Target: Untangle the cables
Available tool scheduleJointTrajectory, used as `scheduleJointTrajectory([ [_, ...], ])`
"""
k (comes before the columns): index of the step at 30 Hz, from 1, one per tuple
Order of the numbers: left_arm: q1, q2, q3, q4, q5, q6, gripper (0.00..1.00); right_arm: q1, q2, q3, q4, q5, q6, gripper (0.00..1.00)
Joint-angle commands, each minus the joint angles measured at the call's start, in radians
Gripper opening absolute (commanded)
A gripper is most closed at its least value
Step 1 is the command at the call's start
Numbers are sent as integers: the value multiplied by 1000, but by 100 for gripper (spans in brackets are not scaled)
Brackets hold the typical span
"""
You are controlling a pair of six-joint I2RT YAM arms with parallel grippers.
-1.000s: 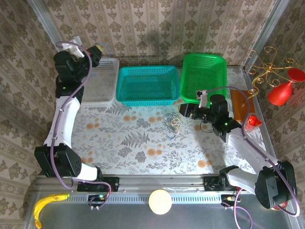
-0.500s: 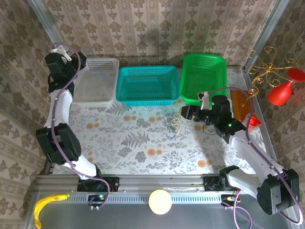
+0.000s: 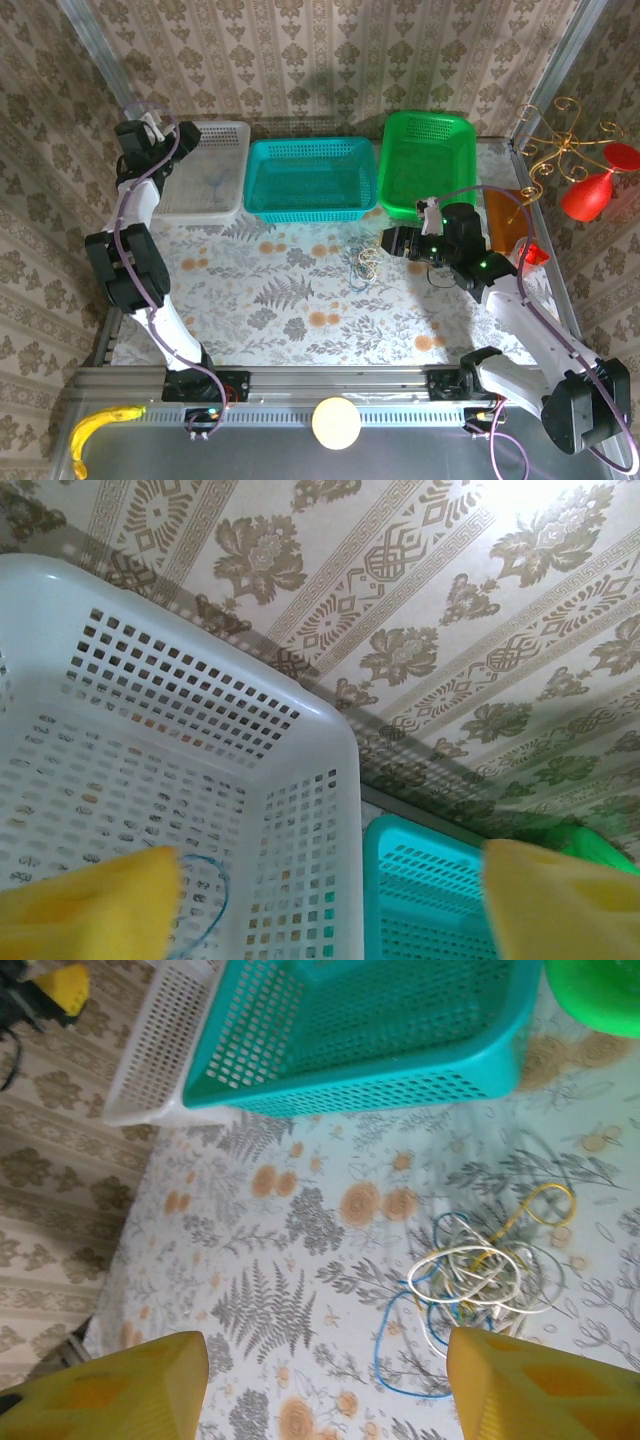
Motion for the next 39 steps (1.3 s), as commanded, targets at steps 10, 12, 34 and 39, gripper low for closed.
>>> scheduleJointTrajectory([
  [10,-84,-230,-5,-162,31,79,100,17,142,93,-132,228,-53,66],
  [12,-139,-278,-44,-203,17,108,100,18,182,91,-129,228,-59,65],
  [34,-667,-569,-626,-73,-230,15,100,140,572,141,55,178,-36,48],
  [39,-673,-555,-650,-48,-222,4,100,217,582,197,54,165,-30,31],
])
